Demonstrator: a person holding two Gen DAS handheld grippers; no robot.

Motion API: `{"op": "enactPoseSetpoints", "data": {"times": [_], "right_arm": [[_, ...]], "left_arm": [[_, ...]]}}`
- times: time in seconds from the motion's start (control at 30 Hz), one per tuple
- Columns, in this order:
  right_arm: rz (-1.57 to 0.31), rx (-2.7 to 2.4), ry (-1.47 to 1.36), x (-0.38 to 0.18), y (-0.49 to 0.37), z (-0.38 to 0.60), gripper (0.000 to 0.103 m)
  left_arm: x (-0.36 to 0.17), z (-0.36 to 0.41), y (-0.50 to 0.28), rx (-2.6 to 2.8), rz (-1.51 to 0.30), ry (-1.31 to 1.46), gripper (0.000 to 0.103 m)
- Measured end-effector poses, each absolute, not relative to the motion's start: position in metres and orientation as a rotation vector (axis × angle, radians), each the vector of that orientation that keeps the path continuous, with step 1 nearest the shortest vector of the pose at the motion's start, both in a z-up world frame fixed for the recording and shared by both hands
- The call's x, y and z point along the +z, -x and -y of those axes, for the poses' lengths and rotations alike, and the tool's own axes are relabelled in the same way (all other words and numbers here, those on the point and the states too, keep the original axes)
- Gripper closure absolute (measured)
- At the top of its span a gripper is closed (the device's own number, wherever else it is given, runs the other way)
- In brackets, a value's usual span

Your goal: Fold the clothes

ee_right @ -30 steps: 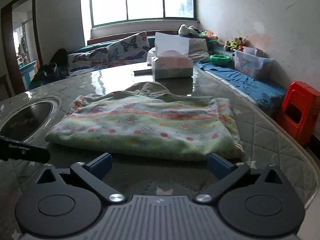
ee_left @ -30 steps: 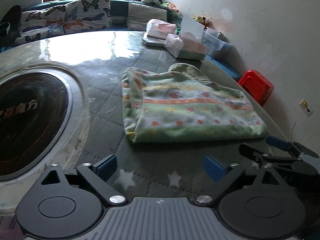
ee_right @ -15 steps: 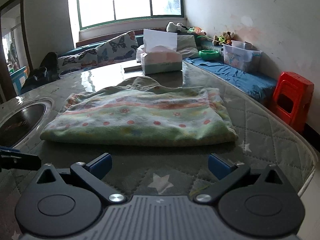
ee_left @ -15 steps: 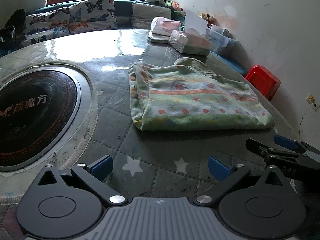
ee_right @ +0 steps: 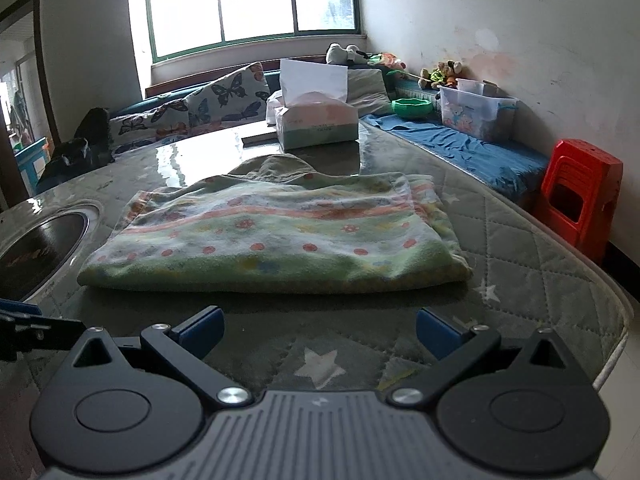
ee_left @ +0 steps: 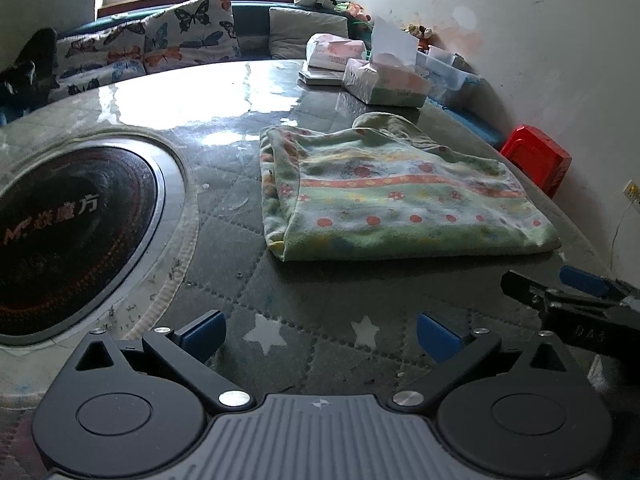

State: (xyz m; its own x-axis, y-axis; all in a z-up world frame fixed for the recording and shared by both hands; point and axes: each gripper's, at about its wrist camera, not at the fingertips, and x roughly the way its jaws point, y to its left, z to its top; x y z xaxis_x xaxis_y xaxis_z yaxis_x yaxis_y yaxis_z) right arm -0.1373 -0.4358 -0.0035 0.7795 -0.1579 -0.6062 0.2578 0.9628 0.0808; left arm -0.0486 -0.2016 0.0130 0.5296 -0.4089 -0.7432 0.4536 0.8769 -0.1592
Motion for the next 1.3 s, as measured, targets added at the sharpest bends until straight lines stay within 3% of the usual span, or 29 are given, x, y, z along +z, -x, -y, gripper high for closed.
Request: {"op": "enactPoseSetpoints", "data": {"times": [1.3], "right_arm": [[-0.643, -0.232, -0.182, 0.002, 0.15, 0.419, 0.0]], "left_arm": [[0.014, 0.201, 0.078, -0.528, -0.836, -0.088, 0.0]]}}
